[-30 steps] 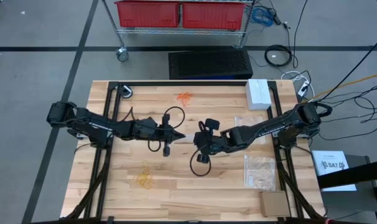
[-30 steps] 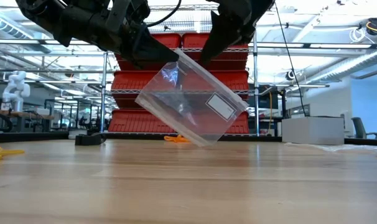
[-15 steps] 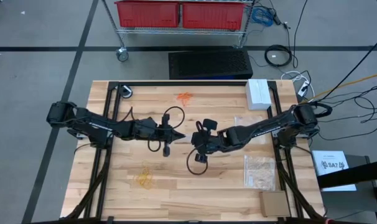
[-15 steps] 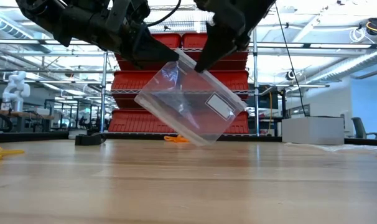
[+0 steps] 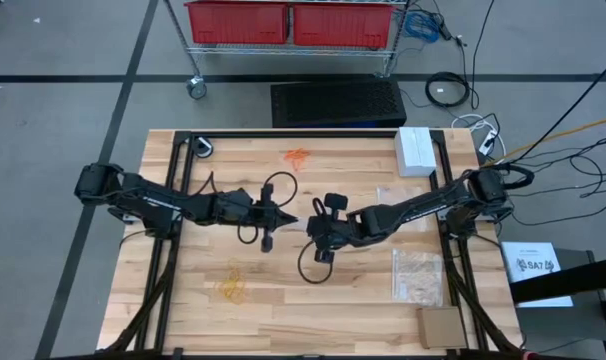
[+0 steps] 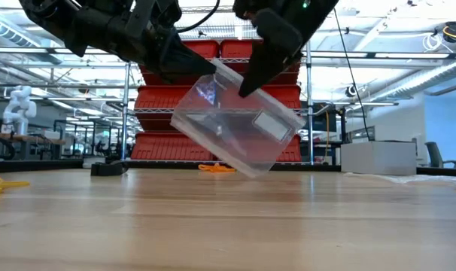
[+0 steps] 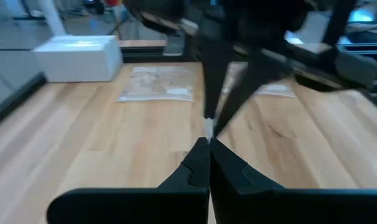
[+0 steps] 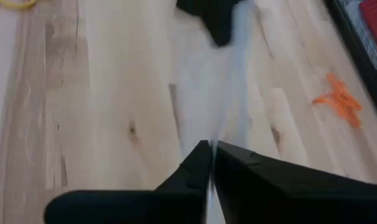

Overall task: Sort rubber bands
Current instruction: Open the top right zip bag

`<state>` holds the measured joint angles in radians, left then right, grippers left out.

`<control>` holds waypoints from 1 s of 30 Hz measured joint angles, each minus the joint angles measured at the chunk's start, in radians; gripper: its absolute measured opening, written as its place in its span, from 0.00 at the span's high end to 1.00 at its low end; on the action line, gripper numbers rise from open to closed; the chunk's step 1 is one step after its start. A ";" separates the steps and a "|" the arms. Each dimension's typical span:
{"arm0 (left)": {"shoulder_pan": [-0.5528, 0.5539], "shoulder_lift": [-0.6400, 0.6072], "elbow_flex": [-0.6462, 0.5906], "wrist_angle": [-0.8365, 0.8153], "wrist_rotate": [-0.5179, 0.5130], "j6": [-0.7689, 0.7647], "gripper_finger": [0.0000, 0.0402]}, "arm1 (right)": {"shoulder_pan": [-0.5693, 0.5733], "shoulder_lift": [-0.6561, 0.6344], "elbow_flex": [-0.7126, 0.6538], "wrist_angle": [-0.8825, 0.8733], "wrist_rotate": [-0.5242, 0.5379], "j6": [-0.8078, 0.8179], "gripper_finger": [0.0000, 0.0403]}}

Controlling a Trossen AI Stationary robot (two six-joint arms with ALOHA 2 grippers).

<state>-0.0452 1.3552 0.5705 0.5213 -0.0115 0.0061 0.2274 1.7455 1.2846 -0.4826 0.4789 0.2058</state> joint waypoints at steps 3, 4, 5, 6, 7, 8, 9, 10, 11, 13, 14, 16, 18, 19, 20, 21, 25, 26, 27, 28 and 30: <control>-0.003 0.000 0.000 -0.009 0.022 -0.017 0.97 | 0.004 -0.014 0.000 -0.011 -0.002 -0.006 1.00; -0.003 0.000 0.000 -0.010 0.031 -0.017 0.96 | 0.004 -0.018 0.000 -0.012 -0.004 -0.009 1.00; -0.003 0.000 0.000 -0.011 0.041 -0.016 0.94 | 0.004 -0.022 0.000 -0.014 -0.005 -0.011 1.00; -0.003 0.000 0.000 -0.012 0.053 -0.014 0.91 | 0.004 -0.028 0.000 -0.021 -0.007 -0.013 1.00; -0.003 0.000 0.000 -0.014 0.071 -0.006 0.89 | 0.004 -0.029 0.000 -0.033 -0.009 -0.016 1.00; -0.003 0.000 0.000 -0.014 0.082 -0.001 0.87 | 0.004 -0.030 0.000 -0.038 -0.010 -0.019 1.00; -0.003 0.000 0.000 -0.013 0.087 -0.001 0.84 | 0.004 -0.031 0.000 -0.041 -0.013 -0.020 1.00; -0.003 0.000 0.001 -0.014 0.088 -0.002 0.82 | 0.003 -0.032 0.000 -0.048 -0.020 -0.023 1.00; -0.003 0.000 0.004 -0.014 0.088 -0.011 0.79 | 0.002 -0.033 0.000 -0.055 -0.035 -0.029 1.00; -0.003 0.000 0.012 -0.010 0.088 -0.026 0.75 | -0.001 -0.033 0.000 -0.047 -0.071 -0.037 1.00; -0.003 0.000 0.017 -0.010 0.088 -0.027 0.73 | -0.001 -0.033 0.000 -0.050 -0.079 -0.038 1.00; -0.003 0.000 0.022 -0.010 0.088 -0.027 0.70 | -0.005 -0.033 0.000 -0.050 -0.088 -0.039 1.00; -0.001 0.000 0.023 -0.011 0.088 -0.039 0.70 | -0.007 -0.033 0.000 -0.051 -0.088 -0.043 1.00; 0.001 0.000 0.023 -0.012 0.088 -0.052 0.70 | -0.010 -0.033 0.000 -0.050 -0.091 -0.045 1.00; 0.003 0.000 0.024 -0.016 0.088 -0.054 0.70 | -0.012 -0.033 0.000 -0.051 -0.096 -0.047 1.00; 0.005 0.000 0.024 -0.028 0.088 -0.054 0.71 | -0.014 -0.033 0.000 -0.052 -0.103 -0.047 1.00; 0.007 0.000 0.024 -0.063 0.087 -0.054 0.75 | -0.027 -0.033 0.000 -0.052 -0.144 -0.050 1.00; 0.007 0.000 0.024 -0.062 0.087 -0.054 0.76 | -0.031 -0.033 0.000 -0.052 -0.146 -0.050 1.00; 0.007 0.000 0.024 -0.061 0.087 -0.054 0.77 | -0.034 -0.033 0.000 -0.054 -0.146 -0.050 1.00; 0.006 0.000 0.024 -0.063 0.087 -0.054 0.77 | -0.038 -0.033 0.000 -0.056 -0.151 -0.050 1.00; 0.007 0.000 0.024 -0.064 0.086 -0.053 0.78 | -0.046 -0.033 0.001 -0.059 -0.174 -0.053 1.00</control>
<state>-0.0383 1.3552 0.5945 0.4573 0.0746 -0.0472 0.1817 1.7126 1.2854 -0.5413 0.3049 0.1524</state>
